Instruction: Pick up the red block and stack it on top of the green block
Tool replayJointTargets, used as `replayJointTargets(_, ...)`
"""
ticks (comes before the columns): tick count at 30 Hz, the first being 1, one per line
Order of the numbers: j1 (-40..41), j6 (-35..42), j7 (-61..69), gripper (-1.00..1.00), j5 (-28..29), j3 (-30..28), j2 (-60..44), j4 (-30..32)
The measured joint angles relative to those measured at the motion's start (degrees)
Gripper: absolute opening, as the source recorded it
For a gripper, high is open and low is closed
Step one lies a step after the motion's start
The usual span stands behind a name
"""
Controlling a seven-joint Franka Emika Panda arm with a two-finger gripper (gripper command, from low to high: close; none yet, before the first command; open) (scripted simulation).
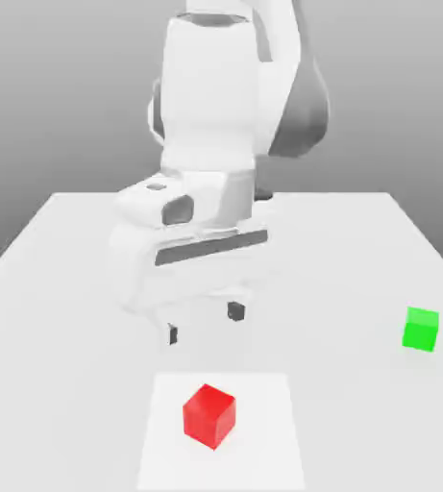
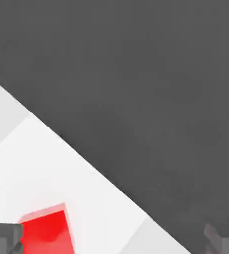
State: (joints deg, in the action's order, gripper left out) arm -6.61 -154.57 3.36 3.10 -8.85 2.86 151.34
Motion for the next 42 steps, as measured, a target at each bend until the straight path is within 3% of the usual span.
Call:
replayJointTargets(3,0.2,-3.6,9.3,0.0,-4.0,0.7,-6.2,2.4)
replayJointTargets(8,2.5,-12.0,14.0,0.0,-8.3,3.8,-16.6,1.5)
replayJointTargets(9,2.8,-13.5,14.5,-1.0,-9.0,4.3,-18.4,1.3)
replayJointTargets(16,3.0,-13.7,14.5,-1.0,-9.0,4.5,-18.7,1.2)
replayJointTargets(22,1.7,-4.6,11.4,-1.0,-4.8,2.5,-7.9,2.9)
replayJointTargets(42,-30.6,1.1,-5.2,-1.0,-4.5,17.8,0.0,5.1)
